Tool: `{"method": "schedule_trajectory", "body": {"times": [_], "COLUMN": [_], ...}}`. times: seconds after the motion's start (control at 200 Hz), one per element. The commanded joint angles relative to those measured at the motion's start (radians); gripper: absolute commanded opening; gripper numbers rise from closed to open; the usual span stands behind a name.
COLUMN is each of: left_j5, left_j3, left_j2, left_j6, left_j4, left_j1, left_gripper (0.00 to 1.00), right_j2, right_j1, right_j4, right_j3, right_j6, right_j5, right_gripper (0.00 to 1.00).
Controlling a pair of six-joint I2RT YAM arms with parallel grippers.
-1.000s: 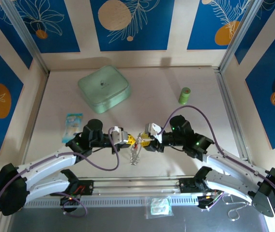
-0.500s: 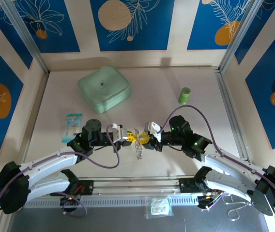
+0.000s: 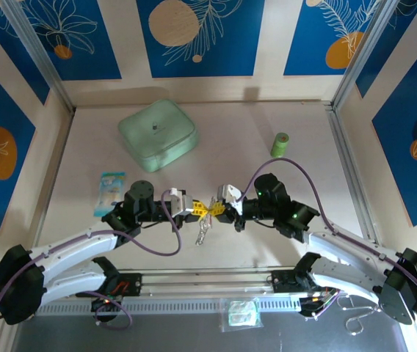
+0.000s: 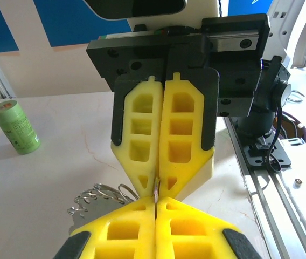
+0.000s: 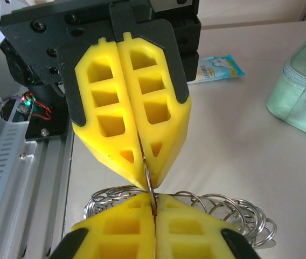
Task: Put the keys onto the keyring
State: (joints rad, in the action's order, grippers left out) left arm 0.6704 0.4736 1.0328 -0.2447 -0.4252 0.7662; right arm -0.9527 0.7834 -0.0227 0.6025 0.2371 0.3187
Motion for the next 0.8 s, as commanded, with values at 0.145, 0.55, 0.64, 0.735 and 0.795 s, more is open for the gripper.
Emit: {"method": "schedule_trajectory", "body": {"times": [0.145,0.55,0.64,0.735,0.795], "left_j5": [-0.003,-0.025,-0.025,-0.020,-0.022], "left_j3": [0.042,0.111,0.120,0.120,0.120], "left_j2": [-0.040,-0.030,-0.027,-0.028,-0.032], "left_j6": [-0.092,-0.173,-0.180,-0.179,-0.179], "left_j4": [0.119,0.280,0.297,0.299,0.304], "left_j1": [0.006,0.007,0.006,0.005,0.006], "left_gripper": [0.17,0.16,0.14,0.06,0.01], "right_j2": [-0.026,-0.190,-0.207,-0.227,-0.225], "right_j1": [0.007,0.072,0.080,0.089,0.087], "right_j4": [-0.178,-0.548,-0.551,-0.557,-0.549], "right_j3": [0.133,0.380,0.401,0.419,0.417], "right_j6": [0.095,0.294,0.307,0.316,0.314], "right_j5": [0.033,-0.076,-0.069,-0.064,-0.053], "right_gripper": [0.00,0.00,0.00,0.00,0.00]}}
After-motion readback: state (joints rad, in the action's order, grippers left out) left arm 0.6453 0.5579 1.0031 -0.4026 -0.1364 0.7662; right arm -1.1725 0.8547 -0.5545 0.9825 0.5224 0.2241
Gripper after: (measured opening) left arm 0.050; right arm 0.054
